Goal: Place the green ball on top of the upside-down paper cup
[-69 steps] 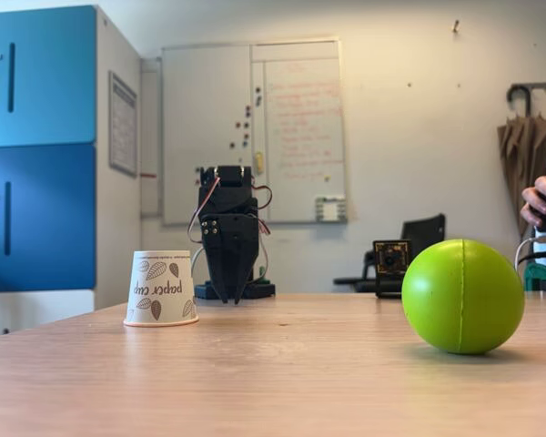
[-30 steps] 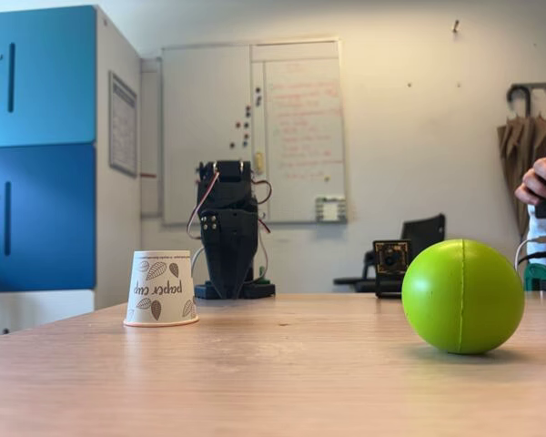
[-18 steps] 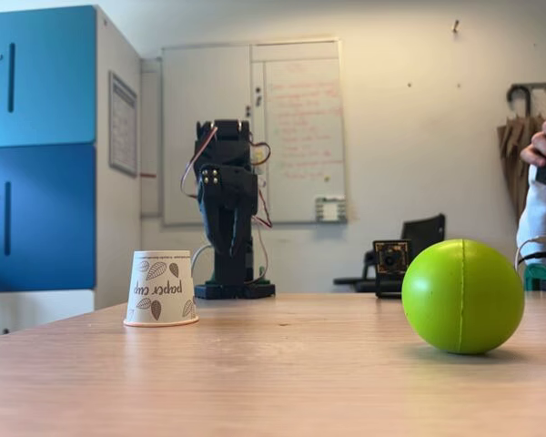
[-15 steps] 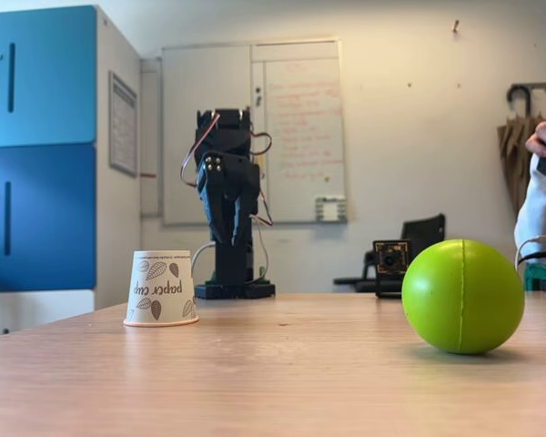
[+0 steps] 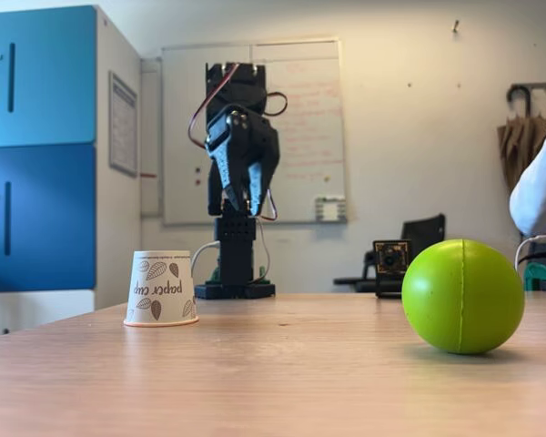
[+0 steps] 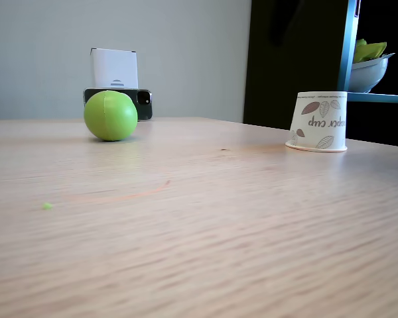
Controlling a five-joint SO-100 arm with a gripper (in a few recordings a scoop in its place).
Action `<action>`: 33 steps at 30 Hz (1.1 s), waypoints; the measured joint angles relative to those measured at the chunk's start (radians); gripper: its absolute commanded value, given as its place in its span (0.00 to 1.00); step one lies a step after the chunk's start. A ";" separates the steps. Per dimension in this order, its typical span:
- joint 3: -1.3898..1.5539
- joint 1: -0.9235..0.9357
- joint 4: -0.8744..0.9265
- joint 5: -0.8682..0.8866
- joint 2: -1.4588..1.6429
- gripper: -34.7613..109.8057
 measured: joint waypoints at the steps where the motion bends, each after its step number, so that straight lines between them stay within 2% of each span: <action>1: -0.037 -0.012 -0.006 -0.002 -0.041 0.34; 12: -0.463 -0.169 -0.060 -0.002 -0.482 0.42; 23: -1.031 -0.233 -0.067 0.008 -0.960 0.49; 33: -1.123 -0.241 -0.176 0.026 -1.051 0.50</action>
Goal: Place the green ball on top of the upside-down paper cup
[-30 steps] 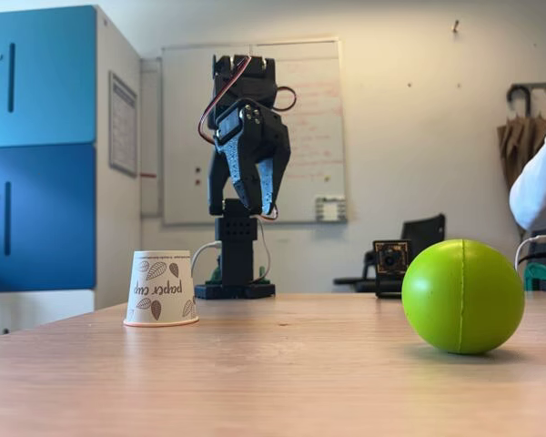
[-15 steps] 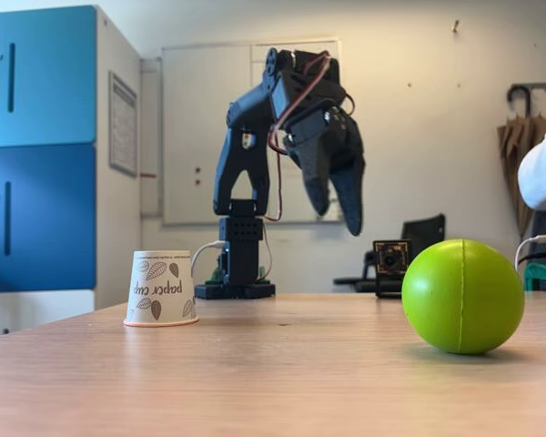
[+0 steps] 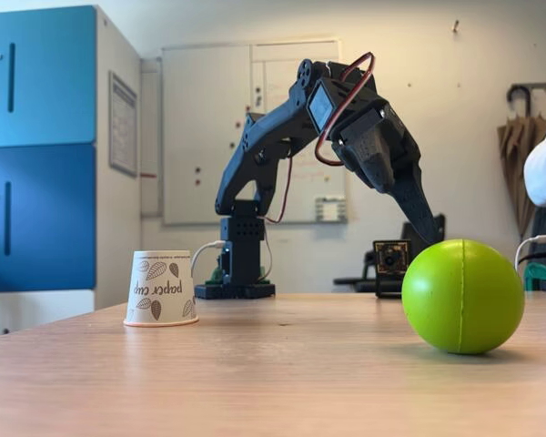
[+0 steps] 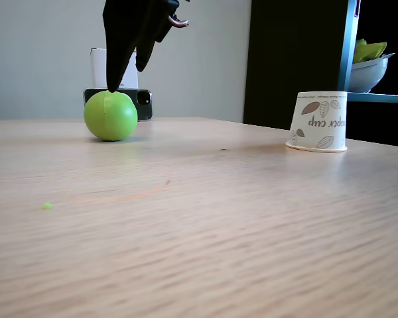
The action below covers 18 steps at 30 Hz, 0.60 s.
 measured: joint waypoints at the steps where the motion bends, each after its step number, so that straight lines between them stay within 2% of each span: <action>1: -0.006 0.000 -0.012 0.000 -0.017 0.50; 18: -0.198 -0.048 -0.075 0.114 -0.207 0.52</action>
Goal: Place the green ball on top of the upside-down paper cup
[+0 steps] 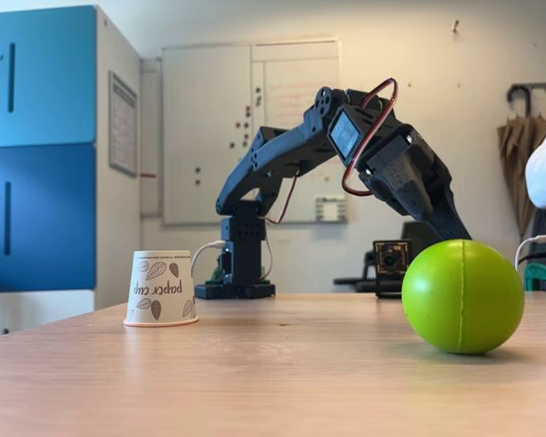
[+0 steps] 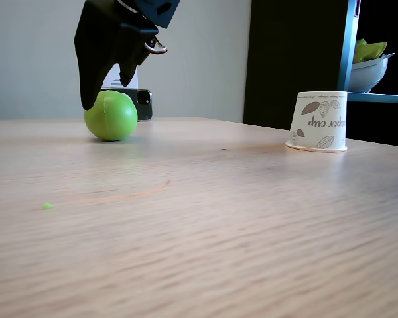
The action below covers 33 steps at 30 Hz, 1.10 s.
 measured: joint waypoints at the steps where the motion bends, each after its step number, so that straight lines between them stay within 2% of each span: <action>1: 0.000 0.000 -0.002 0.012 -0.005 0.52; 14: -0.054 -0.005 -0.104 0.087 -0.100 0.52; 24: -0.078 0.008 -0.202 0.075 -0.164 0.51; 33: -0.101 0.031 -0.209 0.074 -0.204 0.50</action>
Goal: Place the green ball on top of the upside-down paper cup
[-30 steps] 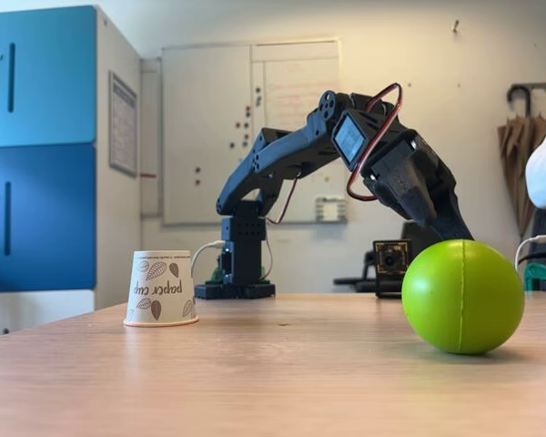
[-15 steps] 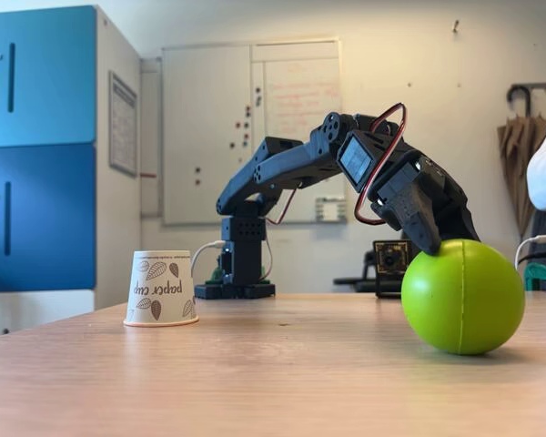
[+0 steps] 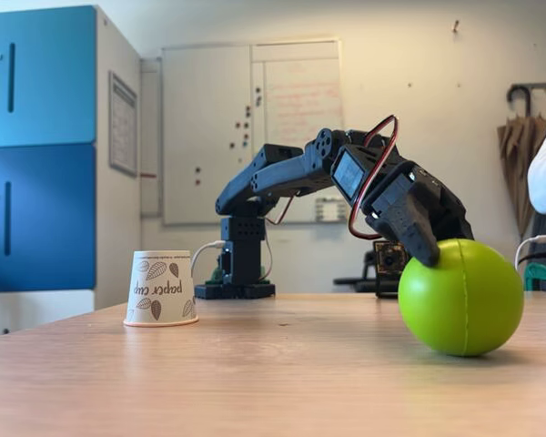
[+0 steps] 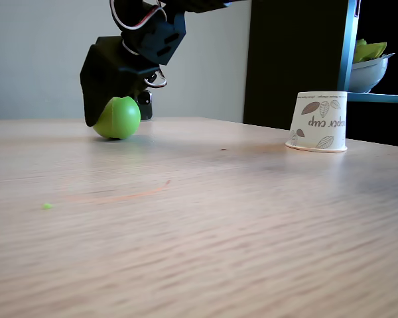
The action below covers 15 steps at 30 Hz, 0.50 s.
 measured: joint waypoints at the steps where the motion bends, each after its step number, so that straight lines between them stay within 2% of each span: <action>1: -0.002 0.003 0.000 0.000 -0.003 0.50; 15: -0.014 0.018 -0.002 0.002 -0.025 0.40</action>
